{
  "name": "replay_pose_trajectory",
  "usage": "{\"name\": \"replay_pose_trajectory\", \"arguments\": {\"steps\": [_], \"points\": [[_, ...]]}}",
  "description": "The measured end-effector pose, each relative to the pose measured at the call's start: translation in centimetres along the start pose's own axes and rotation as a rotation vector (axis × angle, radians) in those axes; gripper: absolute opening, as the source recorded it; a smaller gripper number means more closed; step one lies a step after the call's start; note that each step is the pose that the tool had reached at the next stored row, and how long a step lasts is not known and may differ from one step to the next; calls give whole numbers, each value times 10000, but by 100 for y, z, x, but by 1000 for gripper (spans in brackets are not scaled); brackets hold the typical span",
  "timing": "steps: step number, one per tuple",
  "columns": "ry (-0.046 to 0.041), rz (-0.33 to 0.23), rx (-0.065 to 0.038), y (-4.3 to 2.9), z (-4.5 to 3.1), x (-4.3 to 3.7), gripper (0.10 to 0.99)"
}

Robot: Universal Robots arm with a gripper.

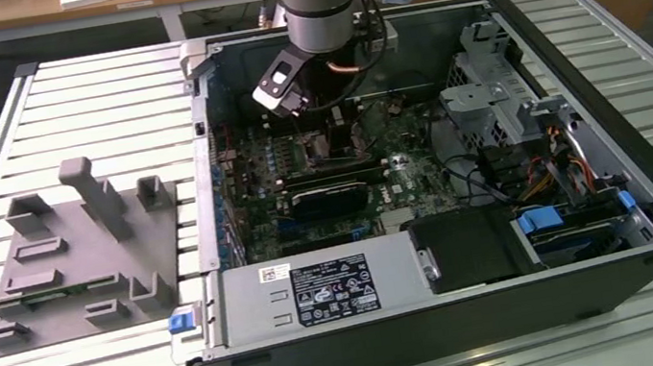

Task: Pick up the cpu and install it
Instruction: 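Place the cpu into insertion slot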

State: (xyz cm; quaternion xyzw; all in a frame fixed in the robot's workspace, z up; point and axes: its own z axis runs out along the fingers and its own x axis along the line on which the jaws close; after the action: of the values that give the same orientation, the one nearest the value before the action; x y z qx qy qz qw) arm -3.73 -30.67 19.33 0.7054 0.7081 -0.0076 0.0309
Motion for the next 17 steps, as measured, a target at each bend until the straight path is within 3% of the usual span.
{"name": "replay_pose_trajectory", "arguments": {"steps": [5, 17], "points": [[-97, 12, -6, -5, -1, 0, 537], [-111, 217, 3, 8, 15, -1, 537]]}}
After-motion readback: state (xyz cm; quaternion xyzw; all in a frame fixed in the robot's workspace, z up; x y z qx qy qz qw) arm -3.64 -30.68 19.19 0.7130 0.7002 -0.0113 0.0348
